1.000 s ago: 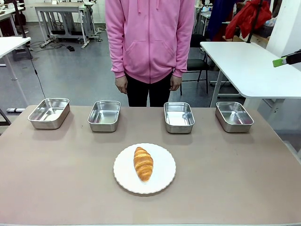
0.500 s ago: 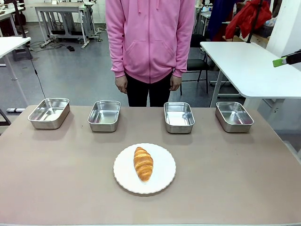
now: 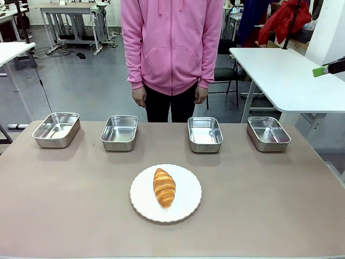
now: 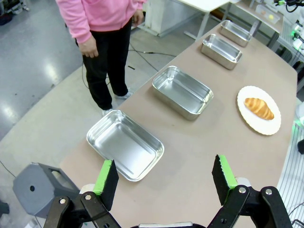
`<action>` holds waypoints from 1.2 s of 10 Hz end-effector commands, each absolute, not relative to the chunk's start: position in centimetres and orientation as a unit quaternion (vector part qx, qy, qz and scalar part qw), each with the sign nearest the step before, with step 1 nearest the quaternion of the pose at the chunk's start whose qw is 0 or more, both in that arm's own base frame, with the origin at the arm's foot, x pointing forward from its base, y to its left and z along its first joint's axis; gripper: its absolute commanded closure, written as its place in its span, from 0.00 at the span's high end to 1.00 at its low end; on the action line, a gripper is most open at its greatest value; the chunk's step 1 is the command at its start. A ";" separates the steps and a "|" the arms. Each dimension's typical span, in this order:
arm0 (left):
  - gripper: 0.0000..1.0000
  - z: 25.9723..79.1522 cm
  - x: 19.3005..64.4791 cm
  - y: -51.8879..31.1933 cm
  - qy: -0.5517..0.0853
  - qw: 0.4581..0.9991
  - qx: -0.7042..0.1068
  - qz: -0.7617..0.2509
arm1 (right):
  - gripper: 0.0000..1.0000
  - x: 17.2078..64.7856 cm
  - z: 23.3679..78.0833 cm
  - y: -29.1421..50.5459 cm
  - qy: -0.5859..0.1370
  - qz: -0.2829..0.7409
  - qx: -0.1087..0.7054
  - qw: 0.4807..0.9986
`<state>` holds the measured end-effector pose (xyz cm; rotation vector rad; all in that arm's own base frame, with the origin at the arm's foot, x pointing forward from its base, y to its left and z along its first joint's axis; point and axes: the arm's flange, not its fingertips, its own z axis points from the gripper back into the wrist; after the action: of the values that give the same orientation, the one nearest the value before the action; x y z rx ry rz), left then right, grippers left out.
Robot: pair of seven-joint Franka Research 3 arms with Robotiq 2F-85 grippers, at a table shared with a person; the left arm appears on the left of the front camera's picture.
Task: Place the bread in the container.
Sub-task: Place the Butter Roll into the Airtight Container indicated by the human.
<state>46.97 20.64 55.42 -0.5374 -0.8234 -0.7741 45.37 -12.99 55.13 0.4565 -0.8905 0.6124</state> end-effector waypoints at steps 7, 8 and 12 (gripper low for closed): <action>1.00 55.6 46.8 20.7 -0.387 0.808 -0.251 -0.366 | 1.00 45.3 55.1 -12.8 -0.423 0.291 0.216 0.831; 1.00 55.6 46.8 20.7 -0.387 0.808 -0.251 -0.366 | 1.00 45.3 55.1 -12.8 -0.423 0.291 0.216 0.831; 1.00 55.6 46.8 20.7 -0.387 0.808 -0.251 -0.366 | 1.00 45.3 55.1 -12.8 -0.423 0.291 0.216 0.831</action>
<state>46.97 20.64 55.42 -0.5374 -0.8234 -0.7741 45.36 -13.00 55.13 0.4565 -0.8905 0.6122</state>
